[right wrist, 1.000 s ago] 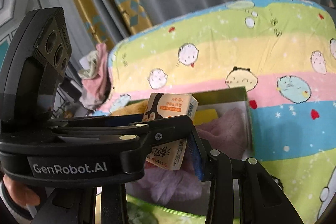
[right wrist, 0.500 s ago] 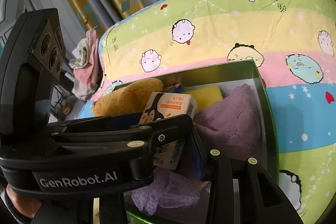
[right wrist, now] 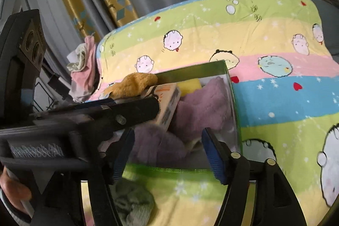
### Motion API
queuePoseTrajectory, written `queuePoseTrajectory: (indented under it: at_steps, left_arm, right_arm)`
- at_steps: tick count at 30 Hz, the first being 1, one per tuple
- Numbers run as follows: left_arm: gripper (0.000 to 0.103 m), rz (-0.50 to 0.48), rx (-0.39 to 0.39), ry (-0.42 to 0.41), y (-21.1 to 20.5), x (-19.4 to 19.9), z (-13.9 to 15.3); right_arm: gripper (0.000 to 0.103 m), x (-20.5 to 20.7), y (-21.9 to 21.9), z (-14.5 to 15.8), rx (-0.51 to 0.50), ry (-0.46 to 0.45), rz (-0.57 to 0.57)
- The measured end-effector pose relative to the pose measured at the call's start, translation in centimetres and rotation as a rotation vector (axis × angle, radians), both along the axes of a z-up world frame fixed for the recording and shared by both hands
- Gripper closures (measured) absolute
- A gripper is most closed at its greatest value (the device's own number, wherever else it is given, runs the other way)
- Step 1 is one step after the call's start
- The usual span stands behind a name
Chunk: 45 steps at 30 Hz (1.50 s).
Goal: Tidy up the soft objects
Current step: 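Carry the paper pack into the green box and open the left gripper, then lift the left tool away from the box and move toward the grey-green sock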
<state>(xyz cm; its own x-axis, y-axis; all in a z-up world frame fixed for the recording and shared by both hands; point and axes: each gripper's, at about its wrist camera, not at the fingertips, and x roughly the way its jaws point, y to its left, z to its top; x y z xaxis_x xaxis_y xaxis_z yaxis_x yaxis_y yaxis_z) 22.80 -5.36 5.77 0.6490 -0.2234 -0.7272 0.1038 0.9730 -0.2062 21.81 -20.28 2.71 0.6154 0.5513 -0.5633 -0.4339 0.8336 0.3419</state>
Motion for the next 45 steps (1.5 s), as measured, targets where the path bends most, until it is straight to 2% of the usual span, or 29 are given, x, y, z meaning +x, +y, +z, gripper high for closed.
queuePoseTrajectory:
  at_steps: [9, 16, 21, 27, 31, 38, 45]
  left_arm:
    - [0.001, 0.012, 0.0, -0.083, 1.1, -5.2, 2.8]
    - [0.001, 0.009, -0.012, -0.12, 1.7, -9.1, 4.4]
    - [0.001, 0.023, -0.014, -0.145, 2.0, -12.3, 4.8]
    - [0.001, 0.025, -0.009, -0.125, 2.1, -15.6, 3.4]
    - [0.001, 0.064, -0.012, -0.096, 2.6, -17.8, 1.5]
    - [0.001, 0.132, -0.051, 0.005, 4.6, -21.3, -2.4]
    - [0.001, 0.113, -0.029, 0.018, 4.2, -22.1, -2.7]
  right_arm:
    - [0.033, -4.8, -0.1, 2.6, -0.02, -0.08, -0.009]
    - [0.032, -8.7, 0.3, 4.5, -0.074, -0.144, -0.006]
    - [0.032, -11.1, -0.1, 4.9, -0.081, -0.155, -0.018]
    - [0.032, -13.8, -0.2, 3.8, -0.121, -0.151, -0.011]
    - [0.032, -15.3, -0.3, 2.6, -0.123, -0.138, -0.004]
    - [0.032, -16.4, -0.1, -1.2, -0.126, -0.033, 0.061]
    - [0.032, -17.0, -0.9, -2.4, -0.116, 0.003, 0.048]
